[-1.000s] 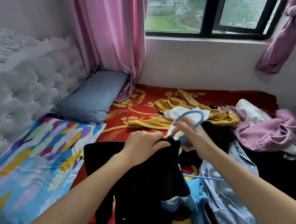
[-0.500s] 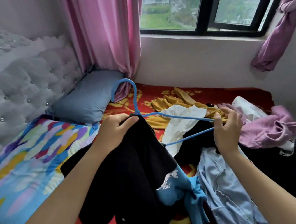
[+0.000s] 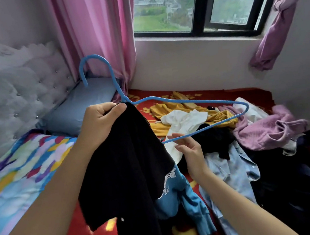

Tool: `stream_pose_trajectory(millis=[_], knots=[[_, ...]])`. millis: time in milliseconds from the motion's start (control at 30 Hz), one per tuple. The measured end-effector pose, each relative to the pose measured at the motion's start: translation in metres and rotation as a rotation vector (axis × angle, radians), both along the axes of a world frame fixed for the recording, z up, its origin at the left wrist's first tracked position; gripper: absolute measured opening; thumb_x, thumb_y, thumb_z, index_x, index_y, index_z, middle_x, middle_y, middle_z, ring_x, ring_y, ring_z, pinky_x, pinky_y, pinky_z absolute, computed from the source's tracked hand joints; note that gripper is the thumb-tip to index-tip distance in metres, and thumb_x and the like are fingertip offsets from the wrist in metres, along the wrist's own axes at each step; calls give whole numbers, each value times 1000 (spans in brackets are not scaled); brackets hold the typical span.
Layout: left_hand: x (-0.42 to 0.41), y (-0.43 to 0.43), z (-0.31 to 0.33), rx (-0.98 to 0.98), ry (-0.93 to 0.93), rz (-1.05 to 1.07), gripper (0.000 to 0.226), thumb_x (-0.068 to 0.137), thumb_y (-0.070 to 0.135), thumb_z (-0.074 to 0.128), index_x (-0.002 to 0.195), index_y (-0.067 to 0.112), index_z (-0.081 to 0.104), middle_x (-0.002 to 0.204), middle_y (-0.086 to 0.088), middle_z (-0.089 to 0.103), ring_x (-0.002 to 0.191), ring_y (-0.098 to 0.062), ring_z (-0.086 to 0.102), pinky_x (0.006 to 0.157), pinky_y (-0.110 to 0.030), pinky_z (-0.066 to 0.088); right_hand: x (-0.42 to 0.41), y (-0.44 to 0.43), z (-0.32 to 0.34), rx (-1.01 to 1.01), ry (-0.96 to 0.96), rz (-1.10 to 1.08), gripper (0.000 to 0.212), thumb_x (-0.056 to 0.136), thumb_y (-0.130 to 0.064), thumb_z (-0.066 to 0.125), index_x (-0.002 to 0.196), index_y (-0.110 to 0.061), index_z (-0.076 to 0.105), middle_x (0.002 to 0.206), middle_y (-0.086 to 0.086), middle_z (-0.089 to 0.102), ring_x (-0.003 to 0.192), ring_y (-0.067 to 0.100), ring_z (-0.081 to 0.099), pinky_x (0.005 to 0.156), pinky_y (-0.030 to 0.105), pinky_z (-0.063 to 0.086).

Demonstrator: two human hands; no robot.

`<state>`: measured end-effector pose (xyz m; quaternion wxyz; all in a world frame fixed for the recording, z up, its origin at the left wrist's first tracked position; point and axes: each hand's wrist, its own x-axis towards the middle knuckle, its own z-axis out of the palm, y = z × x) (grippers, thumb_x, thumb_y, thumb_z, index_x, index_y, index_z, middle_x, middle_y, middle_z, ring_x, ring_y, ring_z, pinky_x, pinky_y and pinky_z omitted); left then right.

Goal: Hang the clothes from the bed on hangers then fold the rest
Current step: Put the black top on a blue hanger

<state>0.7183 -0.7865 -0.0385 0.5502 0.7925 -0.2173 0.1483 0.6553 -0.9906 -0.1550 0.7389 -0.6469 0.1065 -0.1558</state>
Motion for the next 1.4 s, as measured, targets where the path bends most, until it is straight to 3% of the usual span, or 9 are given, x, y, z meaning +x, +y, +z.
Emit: stream_pose_trajectory(millis=[267,400,500,633,867,1000,1167,1333,1400], knots=[[5,17,6,-181,61,-155,23,72,44,60,52,35,67,42,19,46,41,4,41,42,-8,32,6,20,23,-205,-20,488,53,69,22,43,109,-7,62,85,-5,69,80,4,64,69,14,50],[7,28,5,-273,85,-177,27,63,56,70,54,30,69,44,17,50,42,3,44,45,-13,35,0,11,26,-680,9,593,34,82,10,53,111,-3,64,92,-5,62,87,-10,57,75,7,40],[11,40,6,-394,86,-137,28,67,53,74,52,29,70,44,18,53,40,5,47,44,-9,38,-4,-11,17,-1240,109,686,24,85,-17,64,105,-5,66,98,14,60,100,24,53,86,30,38],[25,79,-3,-368,65,10,36,88,18,55,60,31,74,49,18,59,43,5,52,47,-8,43,-33,-61,25,-1532,-216,304,19,76,-25,71,78,-6,71,72,-1,61,81,15,46,70,37,45],[29,96,-27,92,-23,103,19,77,50,55,70,44,71,60,25,63,56,14,51,56,-5,38,-60,-109,85,-1748,-565,-3,58,97,-44,34,66,-11,70,61,-9,63,79,14,43,71,34,36],[24,73,-30,216,-188,113,46,83,38,53,81,-5,72,72,21,69,70,25,51,68,-3,35,-49,-98,95,-1643,-554,15,29,75,-26,54,59,-5,67,54,-4,59,71,19,45,67,32,39],[-11,12,-16,367,-380,-64,45,82,39,51,84,0,74,77,-6,70,78,-4,56,70,-16,39,-20,-57,109,-958,-233,184,18,66,10,64,66,-9,63,65,-5,49,64,0,47,62,17,35],[-6,2,1,266,-323,47,29,85,29,62,91,4,75,85,-8,73,75,-10,61,64,-15,36,-1,-35,134,-543,-62,453,21,69,-12,50,87,-20,56,61,-9,46,52,0,41,52,14,32],[-2,6,-1,247,-258,56,19,87,20,65,92,3,75,80,-2,71,68,-2,57,63,-5,36,6,-33,140,-823,-1,465,21,80,-36,60,97,-23,62,64,-15,52,56,-3,48,57,13,35]])
